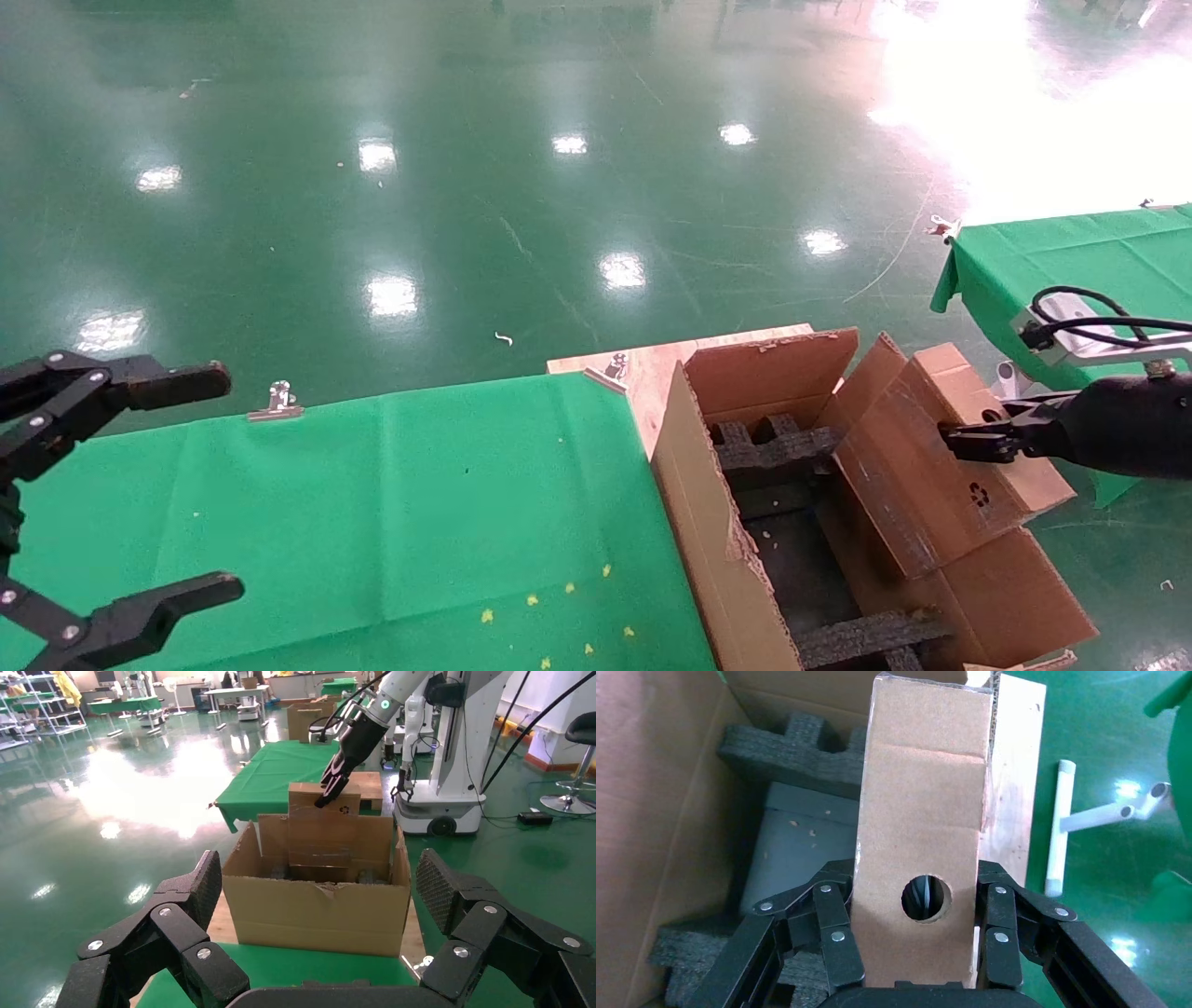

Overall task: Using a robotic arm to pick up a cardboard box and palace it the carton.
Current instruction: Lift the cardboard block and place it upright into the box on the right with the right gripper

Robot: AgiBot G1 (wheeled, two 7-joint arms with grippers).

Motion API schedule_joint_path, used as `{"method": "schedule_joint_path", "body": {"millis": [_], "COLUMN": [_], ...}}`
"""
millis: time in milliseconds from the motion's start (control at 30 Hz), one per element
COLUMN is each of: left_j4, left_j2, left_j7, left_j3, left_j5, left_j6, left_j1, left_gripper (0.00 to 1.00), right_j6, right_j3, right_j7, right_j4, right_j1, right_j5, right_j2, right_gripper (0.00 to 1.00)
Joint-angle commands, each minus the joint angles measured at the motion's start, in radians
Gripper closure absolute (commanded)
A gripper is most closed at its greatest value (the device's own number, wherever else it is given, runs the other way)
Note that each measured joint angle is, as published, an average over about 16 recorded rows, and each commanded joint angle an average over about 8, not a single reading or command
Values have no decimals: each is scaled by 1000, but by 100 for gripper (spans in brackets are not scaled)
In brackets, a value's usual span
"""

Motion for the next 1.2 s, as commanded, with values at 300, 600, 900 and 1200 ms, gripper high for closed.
{"method": "schedule_joint_path", "body": {"millis": [300, 600, 900, 1200], "left_j4": [0, 0, 0, 0], "left_j2": [0, 0, 0, -1], "left_j7": [0, 0, 0, 1], "left_j3": [0, 1, 1, 1], "left_j5": [0, 0, -1, -1], "left_j6": [0, 0, 0, -1], "left_j1": [0, 0, 0, 0], "left_gripper": [0, 0, 0, 0], "right_j6": [46, 131, 226, 290], "right_j3": [-31, -63, -93, -117], "right_j7": [118, 182, 242, 290], "right_j4": [13, 11, 5, -12], "right_j1": [-38, -109, -187, -257], "right_j5": [-65, -81, -112, -123], "right_j2": [-31, -78, -123, -155], "right_gripper": [100, 100, 100, 100]}}
